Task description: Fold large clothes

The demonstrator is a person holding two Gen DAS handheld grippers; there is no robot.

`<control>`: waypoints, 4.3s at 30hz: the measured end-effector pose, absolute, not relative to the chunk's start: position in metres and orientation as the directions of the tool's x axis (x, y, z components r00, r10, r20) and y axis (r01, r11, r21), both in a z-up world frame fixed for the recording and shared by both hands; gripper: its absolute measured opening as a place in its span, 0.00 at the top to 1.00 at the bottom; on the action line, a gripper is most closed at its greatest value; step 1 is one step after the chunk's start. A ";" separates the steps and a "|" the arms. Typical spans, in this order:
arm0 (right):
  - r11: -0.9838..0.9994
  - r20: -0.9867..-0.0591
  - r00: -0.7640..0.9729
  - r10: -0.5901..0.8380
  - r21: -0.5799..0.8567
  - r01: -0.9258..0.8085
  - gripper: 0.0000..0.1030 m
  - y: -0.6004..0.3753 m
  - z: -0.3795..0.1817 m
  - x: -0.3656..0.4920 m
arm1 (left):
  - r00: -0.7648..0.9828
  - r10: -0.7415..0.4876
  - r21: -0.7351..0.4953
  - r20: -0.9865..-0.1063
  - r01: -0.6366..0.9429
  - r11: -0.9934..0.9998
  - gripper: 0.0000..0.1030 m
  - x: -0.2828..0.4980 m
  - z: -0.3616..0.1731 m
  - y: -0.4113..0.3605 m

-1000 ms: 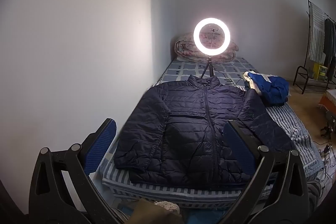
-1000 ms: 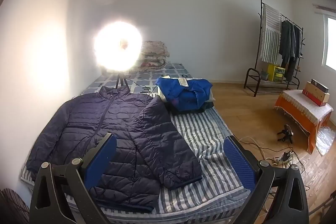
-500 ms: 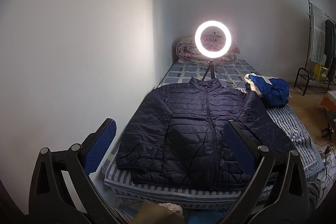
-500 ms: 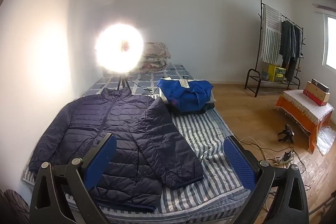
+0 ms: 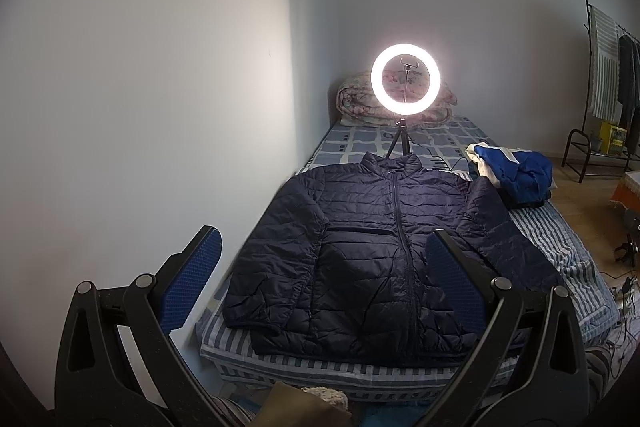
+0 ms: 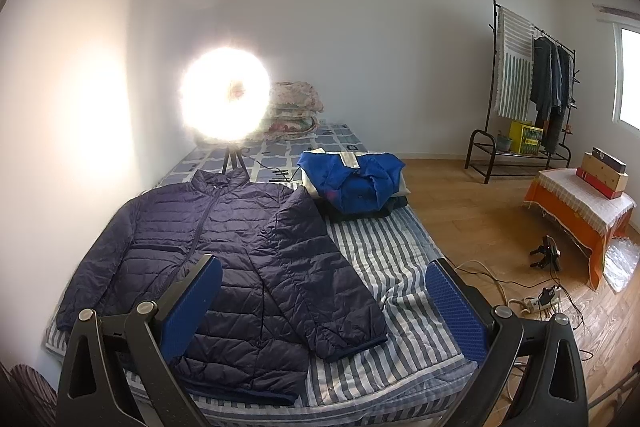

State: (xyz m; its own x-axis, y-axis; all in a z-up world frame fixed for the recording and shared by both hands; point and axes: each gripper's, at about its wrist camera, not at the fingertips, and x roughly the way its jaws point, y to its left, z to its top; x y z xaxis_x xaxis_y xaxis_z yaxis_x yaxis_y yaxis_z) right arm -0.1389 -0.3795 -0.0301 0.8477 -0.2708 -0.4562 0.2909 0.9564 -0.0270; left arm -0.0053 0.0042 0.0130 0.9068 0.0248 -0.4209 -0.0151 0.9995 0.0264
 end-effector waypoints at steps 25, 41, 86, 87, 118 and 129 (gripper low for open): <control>0.957 -0.462 0.846 -0.268 -0.026 0.289 0.00 -0.379 -0.031 -0.138 | 0.908 0.030 0.036 -0.419 -0.016 0.999 0.00 -0.005 0.008 0.004; 0.958 -0.460 0.846 -0.268 -0.033 0.286 0.00 -0.373 -0.031 -0.132 | 0.908 0.031 0.036 -0.418 -0.017 0.999 0.00 -0.005 0.007 0.007; 0.902 -0.499 0.819 0.282 -0.154 -0.404 0.09 -0.178 -0.073 0.000 | 0.830 0.262 0.048 -0.492 -0.274 0.960 0.00 -0.037 -0.058 0.111; 0.881 -0.518 0.796 0.312 -0.155 -0.446 0.13 -0.165 -0.079 0.004 | 0.826 0.266 0.050 -0.497 -0.278 0.959 0.00 -0.039 -0.060 0.112; 0.367 -0.927 0.302 0.222 -0.207 -0.907 0.36 0.116 -0.328 0.066 | 0.777 0.269 0.009 -0.568 -0.322 0.947 0.00 -0.033 -0.087 0.142; 0.460 -0.928 0.193 0.319 -0.026 -0.887 0.93 0.091 -0.309 0.103 | 0.783 0.221 -0.011 -0.582 -0.279 0.960 0.00 -0.002 -0.094 0.130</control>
